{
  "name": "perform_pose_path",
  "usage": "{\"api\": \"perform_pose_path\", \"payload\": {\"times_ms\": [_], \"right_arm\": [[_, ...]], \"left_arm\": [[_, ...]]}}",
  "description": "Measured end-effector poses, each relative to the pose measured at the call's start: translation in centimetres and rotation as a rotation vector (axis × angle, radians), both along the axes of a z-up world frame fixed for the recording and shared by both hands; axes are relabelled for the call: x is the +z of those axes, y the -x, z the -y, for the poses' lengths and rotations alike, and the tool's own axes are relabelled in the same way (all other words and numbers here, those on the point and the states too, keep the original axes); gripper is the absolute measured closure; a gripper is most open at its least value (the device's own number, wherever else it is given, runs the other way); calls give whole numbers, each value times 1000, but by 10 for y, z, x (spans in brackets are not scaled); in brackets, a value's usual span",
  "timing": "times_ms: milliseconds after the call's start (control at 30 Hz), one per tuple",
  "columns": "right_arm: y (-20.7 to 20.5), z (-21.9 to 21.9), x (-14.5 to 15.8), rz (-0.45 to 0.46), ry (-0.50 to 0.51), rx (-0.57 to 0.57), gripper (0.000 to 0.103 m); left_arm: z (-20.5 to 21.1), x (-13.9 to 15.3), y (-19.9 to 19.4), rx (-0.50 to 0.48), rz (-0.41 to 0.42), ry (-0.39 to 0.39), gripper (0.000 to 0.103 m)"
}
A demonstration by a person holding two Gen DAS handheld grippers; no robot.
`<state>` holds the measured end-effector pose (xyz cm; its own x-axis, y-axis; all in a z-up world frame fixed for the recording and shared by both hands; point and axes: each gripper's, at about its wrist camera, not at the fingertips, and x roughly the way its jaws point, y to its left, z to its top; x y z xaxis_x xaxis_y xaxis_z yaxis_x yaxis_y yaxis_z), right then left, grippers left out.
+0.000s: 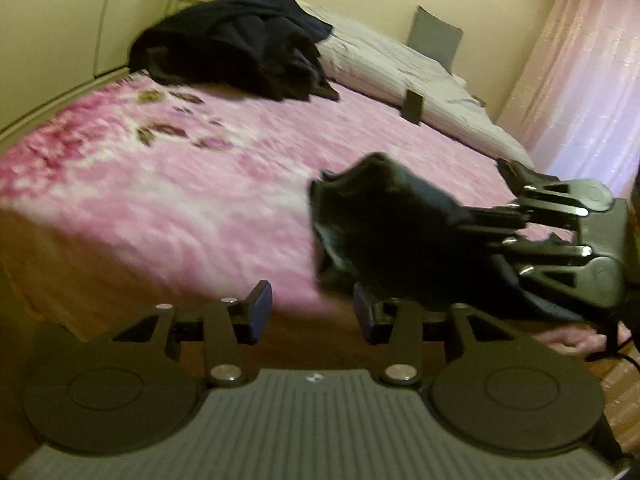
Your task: Fold clothes
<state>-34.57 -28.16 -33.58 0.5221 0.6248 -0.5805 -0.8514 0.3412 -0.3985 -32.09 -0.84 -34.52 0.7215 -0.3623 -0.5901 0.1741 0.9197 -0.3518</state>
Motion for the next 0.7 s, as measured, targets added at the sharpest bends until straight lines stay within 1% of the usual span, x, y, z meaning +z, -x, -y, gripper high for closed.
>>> {"api": "perform_pose_path", "payload": {"times_ms": [133,233,300,433,567,633,700], "right_arm": [[4,-23,-35,-5,136,82,92],[7,-27,-42,5,131,65,91],[4,-26,-41,-4,109,61,86],[20,-19,-37,25,106,85,86],[34,-13,-35,46,118,93,86],[36,-15,-37,52,121,99,79],[38,-16,-37,63,115,103,67]], "left_arm": [[10,-8,-4,-12,-19,10,60],[11,-7,-5,0,-14,15,60],[10,-4,-6,9,-6,12,60],[6,-1,-15,14,-4,8,60],[5,0,-28,27,5,-39,60],[2,4,-32,47,12,-34,60],[-1,10,-32,48,25,-40,60]]}}
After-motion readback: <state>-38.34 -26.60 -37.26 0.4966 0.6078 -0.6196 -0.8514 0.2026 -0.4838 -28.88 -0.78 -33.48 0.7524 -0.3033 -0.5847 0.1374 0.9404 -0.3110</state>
